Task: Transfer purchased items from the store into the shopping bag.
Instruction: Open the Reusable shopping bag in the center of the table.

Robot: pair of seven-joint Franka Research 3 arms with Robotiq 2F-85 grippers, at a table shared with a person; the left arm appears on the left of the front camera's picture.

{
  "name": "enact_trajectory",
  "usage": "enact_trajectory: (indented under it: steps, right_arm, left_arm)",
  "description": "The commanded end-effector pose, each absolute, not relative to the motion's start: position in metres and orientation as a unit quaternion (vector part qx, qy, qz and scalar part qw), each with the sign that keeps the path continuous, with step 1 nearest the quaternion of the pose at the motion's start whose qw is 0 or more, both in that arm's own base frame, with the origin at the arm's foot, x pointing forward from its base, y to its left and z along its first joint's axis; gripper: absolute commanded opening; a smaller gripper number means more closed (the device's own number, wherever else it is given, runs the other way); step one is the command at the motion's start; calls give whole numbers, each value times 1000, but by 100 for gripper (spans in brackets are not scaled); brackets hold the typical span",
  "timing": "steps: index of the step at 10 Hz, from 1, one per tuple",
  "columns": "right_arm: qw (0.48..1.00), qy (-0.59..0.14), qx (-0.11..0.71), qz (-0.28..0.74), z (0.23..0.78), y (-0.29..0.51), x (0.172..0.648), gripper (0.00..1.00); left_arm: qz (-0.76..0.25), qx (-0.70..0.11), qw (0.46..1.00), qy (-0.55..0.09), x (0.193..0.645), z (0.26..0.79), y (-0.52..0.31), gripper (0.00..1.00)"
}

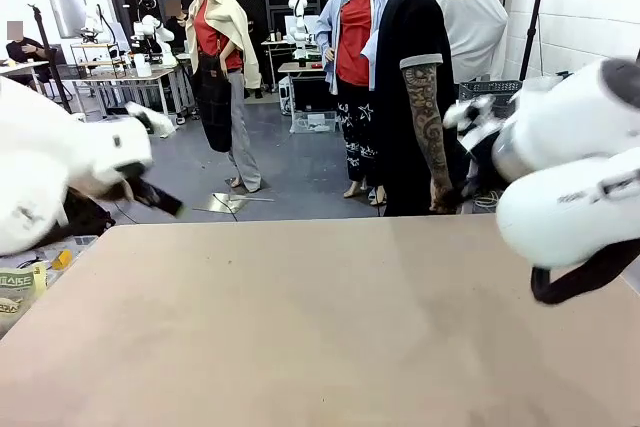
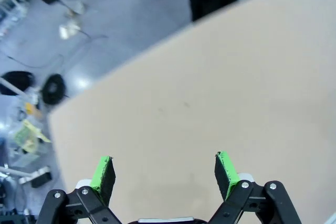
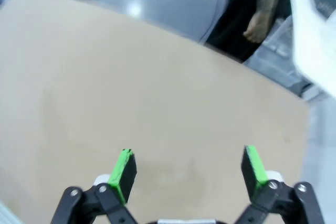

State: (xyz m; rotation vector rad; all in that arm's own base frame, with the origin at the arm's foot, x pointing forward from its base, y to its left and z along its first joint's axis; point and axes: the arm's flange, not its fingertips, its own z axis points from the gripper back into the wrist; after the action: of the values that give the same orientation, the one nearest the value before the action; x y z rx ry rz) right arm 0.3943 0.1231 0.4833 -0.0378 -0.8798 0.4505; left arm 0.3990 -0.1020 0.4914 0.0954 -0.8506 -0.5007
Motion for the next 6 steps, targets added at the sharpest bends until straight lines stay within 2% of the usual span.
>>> enact_trajectory:
  steps: [1,3,6]
  right_arm:
    - [872,-474,-52,108,491,66,328,100]
    - [872,-486,-54,-33,495,-14,303,100]
    - [859,-475,-1,-191,462,-114,262,100]
  left_arm:
    - [-175,99,888,-415,329,494,-69,100]
    - [-73,79,892,-438,294,498,1,100]
    - [75,5,886,-457,249,458,87,100]
